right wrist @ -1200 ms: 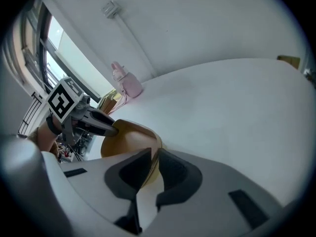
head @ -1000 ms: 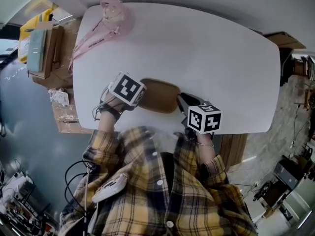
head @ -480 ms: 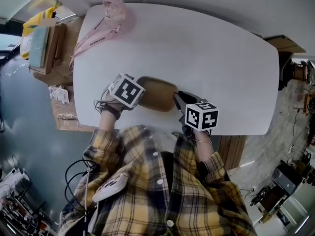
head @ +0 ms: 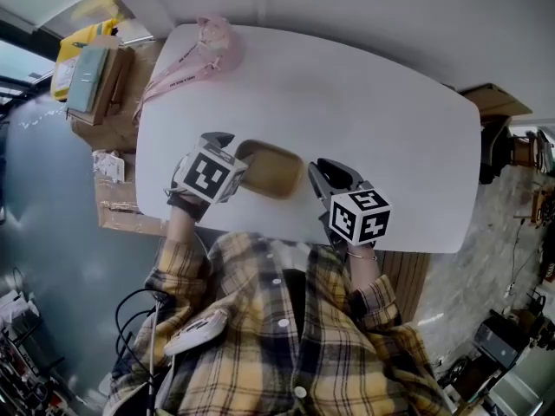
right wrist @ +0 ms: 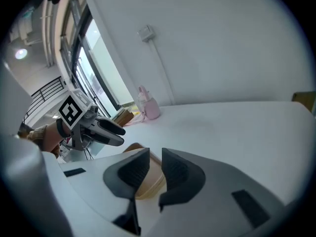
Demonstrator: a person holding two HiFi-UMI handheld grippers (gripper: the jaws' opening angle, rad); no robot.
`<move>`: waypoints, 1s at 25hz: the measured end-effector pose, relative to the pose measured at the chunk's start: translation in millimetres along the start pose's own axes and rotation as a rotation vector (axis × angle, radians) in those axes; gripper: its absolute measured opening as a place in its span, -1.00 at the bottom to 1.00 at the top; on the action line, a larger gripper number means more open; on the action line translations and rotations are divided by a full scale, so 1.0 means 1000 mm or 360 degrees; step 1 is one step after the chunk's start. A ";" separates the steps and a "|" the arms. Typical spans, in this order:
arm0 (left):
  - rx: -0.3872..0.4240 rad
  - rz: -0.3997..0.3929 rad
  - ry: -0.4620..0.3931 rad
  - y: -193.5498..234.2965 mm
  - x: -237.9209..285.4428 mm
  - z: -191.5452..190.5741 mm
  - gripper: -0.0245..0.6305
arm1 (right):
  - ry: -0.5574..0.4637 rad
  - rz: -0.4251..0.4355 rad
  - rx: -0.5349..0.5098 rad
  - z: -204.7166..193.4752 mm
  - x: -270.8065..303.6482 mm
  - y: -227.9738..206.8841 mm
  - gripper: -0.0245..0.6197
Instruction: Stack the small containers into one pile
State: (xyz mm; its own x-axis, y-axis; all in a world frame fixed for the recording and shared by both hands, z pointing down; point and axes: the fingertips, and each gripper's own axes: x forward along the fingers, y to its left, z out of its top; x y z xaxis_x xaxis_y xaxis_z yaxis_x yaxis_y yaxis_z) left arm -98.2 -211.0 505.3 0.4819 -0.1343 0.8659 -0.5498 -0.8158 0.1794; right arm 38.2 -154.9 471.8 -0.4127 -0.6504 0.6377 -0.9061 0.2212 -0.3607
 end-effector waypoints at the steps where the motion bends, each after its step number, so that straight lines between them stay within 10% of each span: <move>1: -0.0012 -0.0013 -0.0070 -0.006 -0.009 0.010 -0.29 | -0.0051 0.0019 -0.0054 0.011 -0.006 0.004 -0.69; 13: 0.0229 0.0047 -0.1037 -0.091 -0.121 0.144 -0.31 | -0.0679 0.0124 -0.0639 0.140 -0.098 0.054 -0.69; 25: 0.0241 0.0016 -0.1369 -0.126 -0.161 0.185 -0.79 | -0.0941 0.0071 -0.0715 0.174 -0.146 0.067 -0.82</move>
State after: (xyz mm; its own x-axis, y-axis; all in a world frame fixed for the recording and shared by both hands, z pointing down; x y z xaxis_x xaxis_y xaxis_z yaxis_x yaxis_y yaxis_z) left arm 20.0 -190.4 256.7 0.8589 -0.4702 0.2032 -0.4897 -0.8700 0.0568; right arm 53.5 -171.5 236.3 -0.4457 -0.8883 0.1106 -0.8929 0.4500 0.0165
